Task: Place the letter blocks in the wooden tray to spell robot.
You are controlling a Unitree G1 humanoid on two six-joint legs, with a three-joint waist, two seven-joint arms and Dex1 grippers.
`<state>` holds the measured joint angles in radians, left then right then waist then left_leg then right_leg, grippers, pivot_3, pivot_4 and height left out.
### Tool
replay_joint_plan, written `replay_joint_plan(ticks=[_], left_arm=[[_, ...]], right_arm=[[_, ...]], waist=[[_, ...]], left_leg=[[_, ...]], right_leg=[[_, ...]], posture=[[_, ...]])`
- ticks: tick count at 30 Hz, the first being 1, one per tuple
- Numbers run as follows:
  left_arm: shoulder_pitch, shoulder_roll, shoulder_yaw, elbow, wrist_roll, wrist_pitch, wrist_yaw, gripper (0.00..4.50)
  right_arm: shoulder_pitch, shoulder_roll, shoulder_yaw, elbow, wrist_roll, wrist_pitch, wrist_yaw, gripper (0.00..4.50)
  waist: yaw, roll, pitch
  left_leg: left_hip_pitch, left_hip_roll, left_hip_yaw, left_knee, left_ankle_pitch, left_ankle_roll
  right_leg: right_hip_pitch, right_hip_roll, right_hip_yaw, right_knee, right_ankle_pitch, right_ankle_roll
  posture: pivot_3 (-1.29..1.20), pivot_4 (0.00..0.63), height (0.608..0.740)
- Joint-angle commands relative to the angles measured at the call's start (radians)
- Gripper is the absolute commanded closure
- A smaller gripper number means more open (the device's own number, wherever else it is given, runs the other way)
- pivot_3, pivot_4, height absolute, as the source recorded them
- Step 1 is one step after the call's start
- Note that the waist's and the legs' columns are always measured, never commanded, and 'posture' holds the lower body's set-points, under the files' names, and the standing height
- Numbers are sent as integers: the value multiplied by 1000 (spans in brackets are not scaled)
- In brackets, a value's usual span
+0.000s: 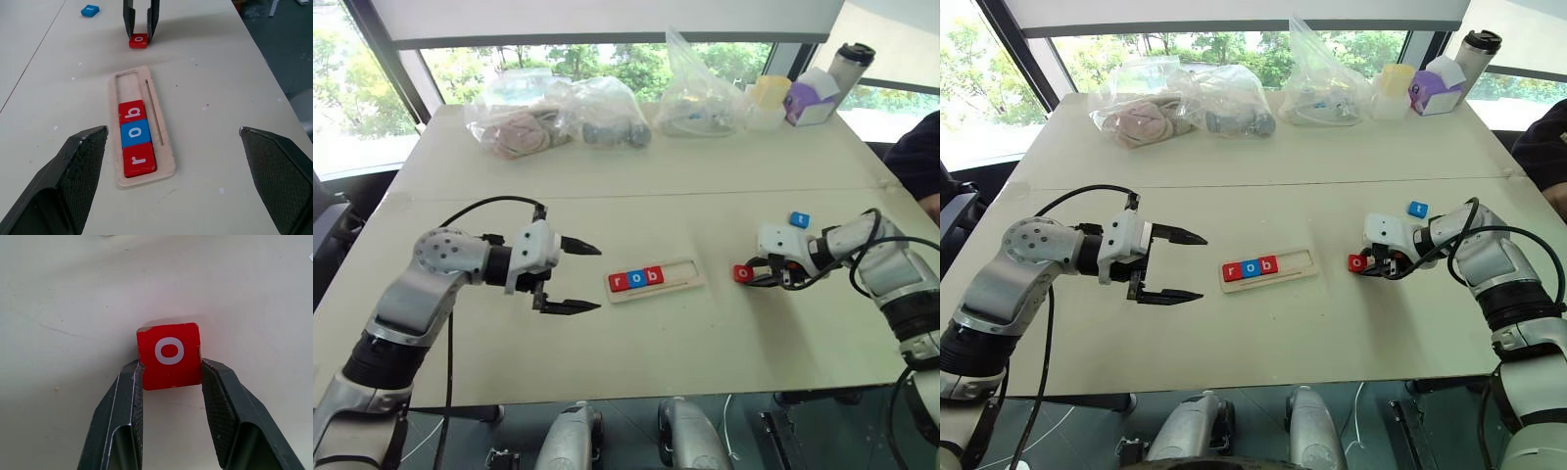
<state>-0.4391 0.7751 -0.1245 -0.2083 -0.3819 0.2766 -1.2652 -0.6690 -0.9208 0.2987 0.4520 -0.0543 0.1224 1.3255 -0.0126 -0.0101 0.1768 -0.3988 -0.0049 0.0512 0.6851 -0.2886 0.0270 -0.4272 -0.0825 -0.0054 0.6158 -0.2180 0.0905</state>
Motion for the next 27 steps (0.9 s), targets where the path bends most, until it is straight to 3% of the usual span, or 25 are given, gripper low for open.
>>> replay_joint_plan(ticks=[1, 12, 20, 27], left_arm=[[-16, 0, 21, -12, -5, -12, 5, 0], [-20, -12, 16, -8, -2, -18, 14, 0], [-6, -14, 23, -23, -3, -14, 27, 0], [11, -9, 27, -43, -6, -9, 43, 0]], right_arm=[[-32, 8, -23, -57, -2, 30, 2, 3377], [-158, 96, 21, -324, 59, 194, 116, 3377], [-244, 219, 126, -195, -30, 134, 104, 3377], [-280, 258, 159, -105, -67, 69, 119, 3377]], waist=[[0, 0, 0], [3, 1, 0], [0, 1, 0], [0, 1, 0]], left_leg=[[0, 0, 0, 0, 0, 0], [-1, 1, -1, -1, 0, 0], [-3, -1, 0, -1, 0, 0], [-3, -1, -1, -1, 0, 0]], right_leg=[[0, 0, 0, 0, 0, 0], [-2, 1, 0, 2, 0, 0], [-3, -1, 0, 2, 0, 0], [-4, 0, -1, 2, 1, 1]], posture=[[0, 150, 740], [0, 150, 740], [0, 150, 740], [0, 150, 740]])
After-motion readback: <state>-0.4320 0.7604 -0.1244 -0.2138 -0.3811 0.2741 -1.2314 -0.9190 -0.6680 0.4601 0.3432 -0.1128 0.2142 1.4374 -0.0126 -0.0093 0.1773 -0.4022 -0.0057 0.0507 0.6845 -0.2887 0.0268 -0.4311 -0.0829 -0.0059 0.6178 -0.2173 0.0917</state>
